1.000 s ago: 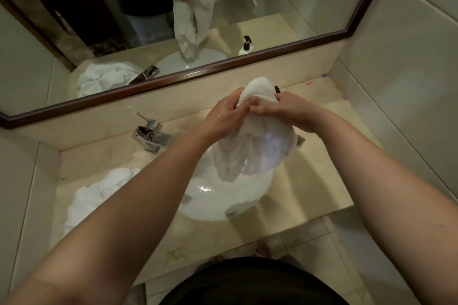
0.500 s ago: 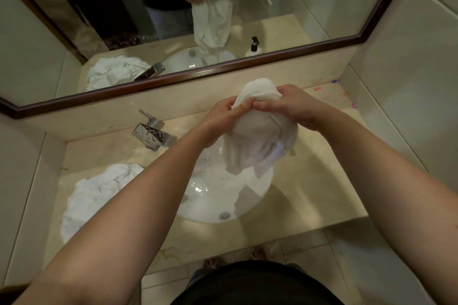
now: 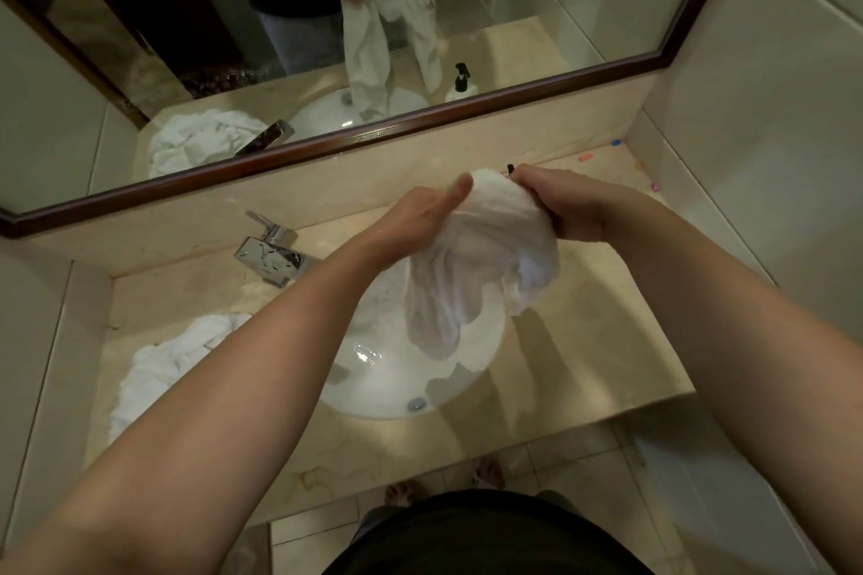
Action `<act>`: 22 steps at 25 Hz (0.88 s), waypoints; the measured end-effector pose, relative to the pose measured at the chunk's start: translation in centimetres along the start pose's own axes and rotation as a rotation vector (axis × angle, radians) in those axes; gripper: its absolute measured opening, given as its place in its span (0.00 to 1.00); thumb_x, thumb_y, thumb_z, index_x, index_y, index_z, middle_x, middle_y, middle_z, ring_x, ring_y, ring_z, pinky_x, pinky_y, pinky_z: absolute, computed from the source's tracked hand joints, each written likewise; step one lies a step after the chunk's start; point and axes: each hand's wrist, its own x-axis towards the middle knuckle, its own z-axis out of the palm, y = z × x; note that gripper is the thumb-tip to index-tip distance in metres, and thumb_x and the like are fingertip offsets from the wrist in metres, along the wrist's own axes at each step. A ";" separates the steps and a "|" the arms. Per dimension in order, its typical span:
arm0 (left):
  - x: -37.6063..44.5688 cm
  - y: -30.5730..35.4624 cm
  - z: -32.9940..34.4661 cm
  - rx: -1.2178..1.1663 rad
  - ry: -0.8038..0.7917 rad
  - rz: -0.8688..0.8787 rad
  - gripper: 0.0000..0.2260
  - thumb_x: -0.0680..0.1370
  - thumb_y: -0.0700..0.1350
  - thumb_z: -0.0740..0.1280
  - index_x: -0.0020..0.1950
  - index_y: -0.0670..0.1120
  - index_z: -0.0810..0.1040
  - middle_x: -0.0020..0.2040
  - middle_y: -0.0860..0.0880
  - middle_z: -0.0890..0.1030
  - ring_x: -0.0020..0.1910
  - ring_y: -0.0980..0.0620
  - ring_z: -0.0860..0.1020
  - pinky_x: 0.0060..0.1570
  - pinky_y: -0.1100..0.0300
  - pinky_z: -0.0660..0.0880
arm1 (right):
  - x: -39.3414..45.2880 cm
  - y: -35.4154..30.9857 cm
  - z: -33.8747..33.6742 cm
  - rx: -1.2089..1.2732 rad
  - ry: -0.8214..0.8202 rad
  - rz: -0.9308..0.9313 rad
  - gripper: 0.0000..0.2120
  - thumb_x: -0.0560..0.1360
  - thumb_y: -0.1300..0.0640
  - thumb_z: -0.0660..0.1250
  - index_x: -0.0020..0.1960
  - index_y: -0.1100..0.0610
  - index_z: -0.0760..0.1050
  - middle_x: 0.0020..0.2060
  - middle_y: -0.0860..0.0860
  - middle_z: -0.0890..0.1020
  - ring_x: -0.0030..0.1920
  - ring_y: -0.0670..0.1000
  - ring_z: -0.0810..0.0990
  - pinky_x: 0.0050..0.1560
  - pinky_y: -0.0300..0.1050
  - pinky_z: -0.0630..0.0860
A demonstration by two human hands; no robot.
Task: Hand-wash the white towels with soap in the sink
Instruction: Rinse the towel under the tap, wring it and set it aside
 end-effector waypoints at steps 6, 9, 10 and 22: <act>0.3 0.2 -0.2 -0.068 0.010 -0.021 0.21 0.83 0.60 0.54 0.53 0.50 0.82 0.52 0.48 0.83 0.51 0.49 0.81 0.56 0.52 0.77 | 0.3 -0.4 0.4 -0.020 -0.207 0.089 0.14 0.70 0.49 0.62 0.51 0.56 0.69 0.47 0.56 0.70 0.49 0.57 0.69 0.51 0.51 0.69; 0.5 -0.4 -0.8 -0.136 -0.019 -0.045 0.18 0.82 0.56 0.58 0.59 0.47 0.81 0.56 0.47 0.82 0.56 0.46 0.80 0.62 0.49 0.75 | -0.1 -0.4 0.9 0.013 -0.248 0.043 0.27 0.78 0.36 0.59 0.60 0.59 0.77 0.54 0.55 0.83 0.54 0.55 0.82 0.55 0.47 0.78; 0.6 -0.7 -1.1 -0.151 -0.037 -0.055 0.18 0.80 0.56 0.59 0.59 0.46 0.80 0.57 0.45 0.82 0.58 0.44 0.79 0.63 0.48 0.73 | -0.1 -0.4 0.7 0.018 -0.255 0.021 0.30 0.76 0.34 0.58 0.63 0.57 0.77 0.56 0.54 0.84 0.57 0.54 0.83 0.57 0.47 0.78; -0.4 -0.5 -0.6 -0.215 -0.157 -0.064 0.20 0.81 0.67 0.52 0.60 0.59 0.76 0.59 0.52 0.82 0.56 0.53 0.81 0.61 0.56 0.74 | 0.3 -1.3 1.6 -0.100 -0.218 0.002 0.34 0.70 0.29 0.65 0.62 0.55 0.78 0.56 0.55 0.84 0.57 0.56 0.83 0.55 0.50 0.78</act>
